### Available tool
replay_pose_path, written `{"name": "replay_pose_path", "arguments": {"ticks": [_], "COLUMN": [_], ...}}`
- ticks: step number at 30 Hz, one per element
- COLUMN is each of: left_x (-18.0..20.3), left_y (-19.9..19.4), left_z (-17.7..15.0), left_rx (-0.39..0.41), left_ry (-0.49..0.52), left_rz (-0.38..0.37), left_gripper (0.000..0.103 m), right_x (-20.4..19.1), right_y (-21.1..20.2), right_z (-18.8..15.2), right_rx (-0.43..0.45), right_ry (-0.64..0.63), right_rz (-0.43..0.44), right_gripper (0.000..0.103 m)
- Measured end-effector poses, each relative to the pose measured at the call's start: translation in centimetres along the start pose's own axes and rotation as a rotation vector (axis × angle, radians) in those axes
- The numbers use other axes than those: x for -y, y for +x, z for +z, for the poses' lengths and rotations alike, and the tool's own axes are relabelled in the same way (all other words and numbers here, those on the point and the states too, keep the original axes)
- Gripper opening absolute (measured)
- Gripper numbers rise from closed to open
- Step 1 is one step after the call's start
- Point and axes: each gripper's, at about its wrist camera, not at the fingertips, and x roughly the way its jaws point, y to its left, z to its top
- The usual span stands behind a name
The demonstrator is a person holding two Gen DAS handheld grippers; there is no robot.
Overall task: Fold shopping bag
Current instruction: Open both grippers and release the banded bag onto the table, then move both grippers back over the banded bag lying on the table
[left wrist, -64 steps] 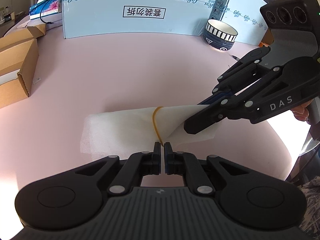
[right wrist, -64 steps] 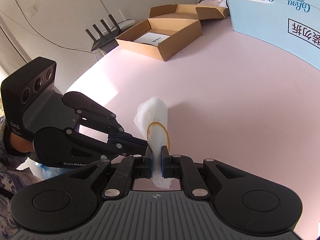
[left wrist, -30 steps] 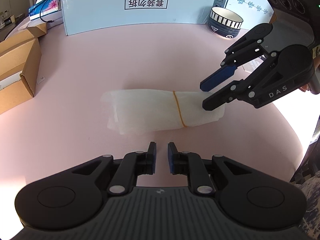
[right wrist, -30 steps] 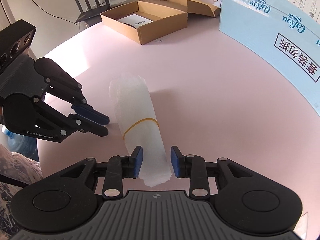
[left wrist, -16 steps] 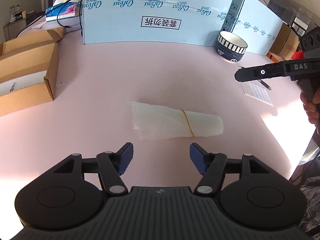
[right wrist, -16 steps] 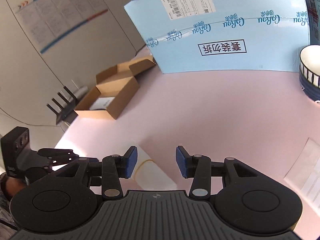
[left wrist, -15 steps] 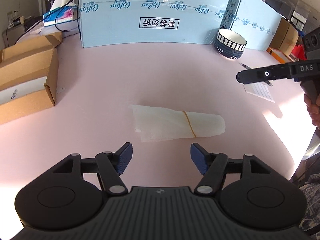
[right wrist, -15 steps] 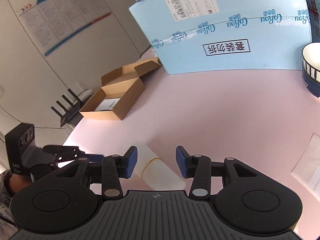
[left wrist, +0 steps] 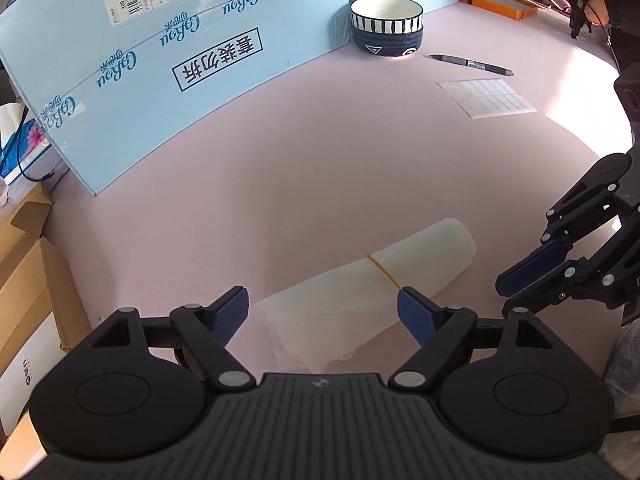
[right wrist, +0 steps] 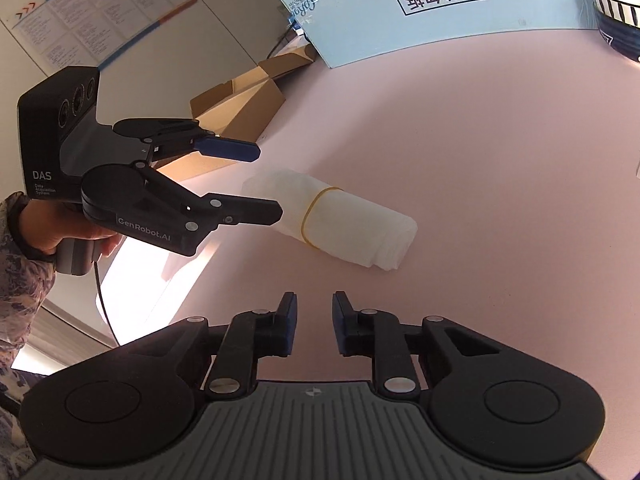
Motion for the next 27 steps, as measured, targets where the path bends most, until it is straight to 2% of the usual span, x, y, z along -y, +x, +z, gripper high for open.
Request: {"name": "replay_pose_path", "arguments": {"ticks": [3,6,18,24,27], "left_x": [-0.6,-1.0,-0.4,-0.9,-1.4], "left_y": [1.2,2.3,2.0,1.6,0.7], "left_z": [0.3,-0.2,-3.1,-3.5,-3.5], "left_rx": [-0.019,-0.050,-0.080,-0.059,-0.026], "left_ry": [0.021,-0.003,-0.144,-0.217,-0.275], "left_rz": [0.033,0.049,-0.004,-0.010,-0.021], "left_gripper": [0.080,0.080,0.081,0.081,0.081], "right_x": [0.0,0.5,1.7,1.9,1.9], "right_y": [0.7,1.3,3.0,2.6,1.6], "right_z": [0.3,0.7,3.5,4.2,4.4], "right_rx": [0.007,0.015,0.032,0.046,0.072], "right_ry": [-0.031,-0.038,-0.121,-0.141,-0.160], "right_rz": [-0.043,-0.059,-0.118,-0.141,-0.161], "right_gripper": [0.017,0.016,0.016,0.026,0.035]}}
